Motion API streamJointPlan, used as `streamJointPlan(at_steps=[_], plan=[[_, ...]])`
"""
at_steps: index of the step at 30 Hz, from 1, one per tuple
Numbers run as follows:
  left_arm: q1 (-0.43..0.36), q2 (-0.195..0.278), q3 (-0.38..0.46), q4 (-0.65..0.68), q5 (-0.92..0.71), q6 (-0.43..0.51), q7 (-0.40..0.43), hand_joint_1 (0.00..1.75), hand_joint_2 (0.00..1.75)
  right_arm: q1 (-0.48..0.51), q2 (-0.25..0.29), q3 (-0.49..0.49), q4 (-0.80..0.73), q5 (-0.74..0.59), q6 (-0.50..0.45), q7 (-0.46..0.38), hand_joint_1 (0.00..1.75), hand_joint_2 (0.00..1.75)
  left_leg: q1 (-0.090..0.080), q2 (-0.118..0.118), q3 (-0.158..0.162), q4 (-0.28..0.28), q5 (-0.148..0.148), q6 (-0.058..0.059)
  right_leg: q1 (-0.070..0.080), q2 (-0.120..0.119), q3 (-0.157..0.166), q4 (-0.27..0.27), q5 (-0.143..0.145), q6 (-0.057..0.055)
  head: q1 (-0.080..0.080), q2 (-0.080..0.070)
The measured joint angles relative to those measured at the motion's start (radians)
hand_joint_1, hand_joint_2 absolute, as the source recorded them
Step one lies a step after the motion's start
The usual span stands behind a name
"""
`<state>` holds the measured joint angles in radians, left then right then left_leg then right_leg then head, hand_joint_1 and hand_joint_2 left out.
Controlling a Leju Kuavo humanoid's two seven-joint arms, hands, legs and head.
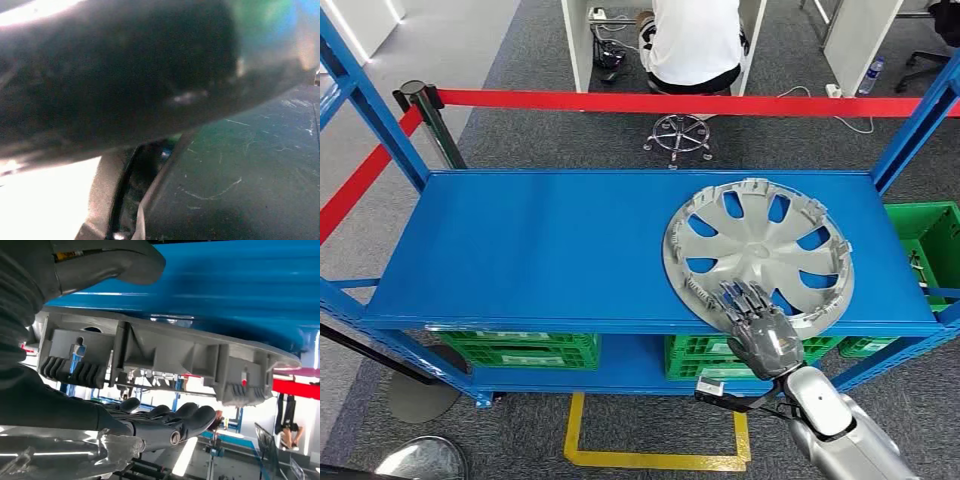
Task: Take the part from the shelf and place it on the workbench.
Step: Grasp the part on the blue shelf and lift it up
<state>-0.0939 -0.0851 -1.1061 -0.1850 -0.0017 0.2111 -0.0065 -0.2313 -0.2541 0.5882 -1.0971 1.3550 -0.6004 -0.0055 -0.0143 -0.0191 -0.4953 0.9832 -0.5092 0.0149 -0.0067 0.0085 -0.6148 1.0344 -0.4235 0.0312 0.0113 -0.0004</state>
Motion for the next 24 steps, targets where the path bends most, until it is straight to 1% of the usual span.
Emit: streamJointPlan(at_steps=[7,8,11,12,13,17,24], plan=[[0.0,0.0,-0.005,0.0,-0.01,0.0,0.0,0.0,0.0,-0.012,0.004,-0.002,0.028,-0.016,-0.005,-0.005,0.0,1.75,0.0,0.0,0.0,0.0,0.0,0.0,0.0,0.0,0.0,0.0,0.0,0.0,0.0,0.0],[0.0,0.0,-0.006,0.0,-0.011,0.0,0.0,0.0,0.0,-0.013,0.005,-0.003,0.031,-0.021,-0.006,-0.005,0.03,1.75,0.0,0.0,0.0,0.0,0.0,0.0,0.0,0.0,0.0,0.0,0.0,0.0,0.0,0.0],[0.0,0.0,-0.007,0.0,-0.015,0.0,0.0,0.0,0.0,-0.013,0.006,-0.009,0.036,-0.035,-0.006,-0.005,0.55,1.75,0.0,0.0,0.0,0.0,0.0,0.0,0.0,0.0,0.001,0.0,0.0,0.0,0.0,0.0],[0.0,0.0,-0.007,0.0,-0.016,0.001,0.0,0.0,0.0,-0.012,0.006,-0.013,0.037,-0.038,-0.006,-0.005,0.7,1.75,0.0,0.0,0.0,0.0,0.0,0.0,0.0,0.0,0.001,0.0,0.0,0.0,0.0,0.0],[0.0,0.0,-0.008,0.0,-0.018,0.001,0.0,0.0,0.0,-0.011,0.006,-0.016,0.037,-0.04,-0.006,-0.005,0.7,1.75,0.0,0.0,0.0,0.0,0.0,0.0,0.0,0.0,0.001,0.0,0.0,0.0,0.0,0.0],[0.0,0.0,-0.011,0.0,-0.019,0.001,0.0,0.0,0.0,-0.009,0.006,-0.024,0.037,-0.045,-0.005,-0.005,1.75,1.75,0.0,0.0,0.001,0.0,0.0,0.0,0.0,0.0,0.001,0.0,0.0,0.0,0.0,0.0],[0.002,0.0,-0.015,0.0,-0.022,0.016,0.0,0.0,0.0,0.009,0.006,-0.041,0.015,-0.054,-0.002,-0.007,1.75,1.75,0.0,0.0,0.001,0.0,0.0,0.0,0.0,0.0,0.001,0.0,0.0,0.0,0.0,0.0]])
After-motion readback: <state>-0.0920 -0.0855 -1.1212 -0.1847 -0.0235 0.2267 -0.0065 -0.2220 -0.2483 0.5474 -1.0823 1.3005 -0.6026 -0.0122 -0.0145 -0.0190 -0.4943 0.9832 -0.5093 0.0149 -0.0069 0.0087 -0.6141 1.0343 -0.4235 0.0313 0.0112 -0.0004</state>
